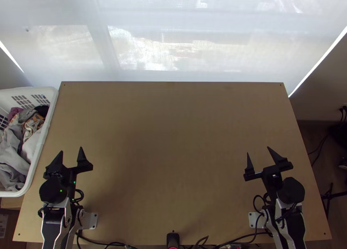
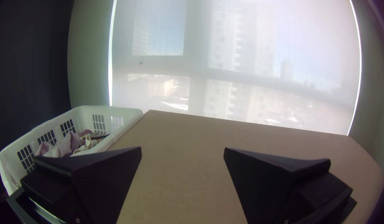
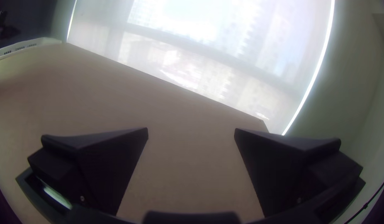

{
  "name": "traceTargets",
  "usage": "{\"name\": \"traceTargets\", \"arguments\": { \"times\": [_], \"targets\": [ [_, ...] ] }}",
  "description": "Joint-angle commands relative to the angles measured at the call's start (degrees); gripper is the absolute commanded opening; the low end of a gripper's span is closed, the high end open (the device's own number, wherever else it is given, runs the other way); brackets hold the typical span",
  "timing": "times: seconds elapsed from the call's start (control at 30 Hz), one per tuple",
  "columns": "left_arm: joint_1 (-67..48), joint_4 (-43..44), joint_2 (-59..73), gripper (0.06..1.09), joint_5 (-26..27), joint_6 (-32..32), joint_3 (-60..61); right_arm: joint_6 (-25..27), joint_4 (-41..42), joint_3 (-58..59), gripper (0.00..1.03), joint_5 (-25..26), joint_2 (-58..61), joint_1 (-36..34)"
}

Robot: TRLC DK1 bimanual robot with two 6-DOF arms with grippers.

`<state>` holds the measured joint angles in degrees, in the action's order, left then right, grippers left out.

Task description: Fold the t-shirt

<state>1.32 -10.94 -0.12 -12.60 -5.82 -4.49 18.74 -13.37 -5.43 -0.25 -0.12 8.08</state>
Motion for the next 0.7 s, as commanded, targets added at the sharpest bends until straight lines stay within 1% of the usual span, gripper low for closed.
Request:
{"name": "traceTargets", "arguments": {
  "times": [0.0,0.03,0.67],
  "targets": [
    [-1.23,-0.22,0.12,1.03,0.03,-0.33,0.1,-0.02,0.01,-0.02,0.97,-0.01,0.03,0.01],
    [-0.44,-0.05,0.03,1.03,-2.08,-0.85,0.01,-0.02,0.01,-0.02,0.97,-0.01,0.03,0.01],
    [-0.53,0.04,0.21,1.03,-2.17,-0.59,0.1,-0.64,0.01,-0.02,0.97,-0.1,0.03,1.15]
  ]
}}
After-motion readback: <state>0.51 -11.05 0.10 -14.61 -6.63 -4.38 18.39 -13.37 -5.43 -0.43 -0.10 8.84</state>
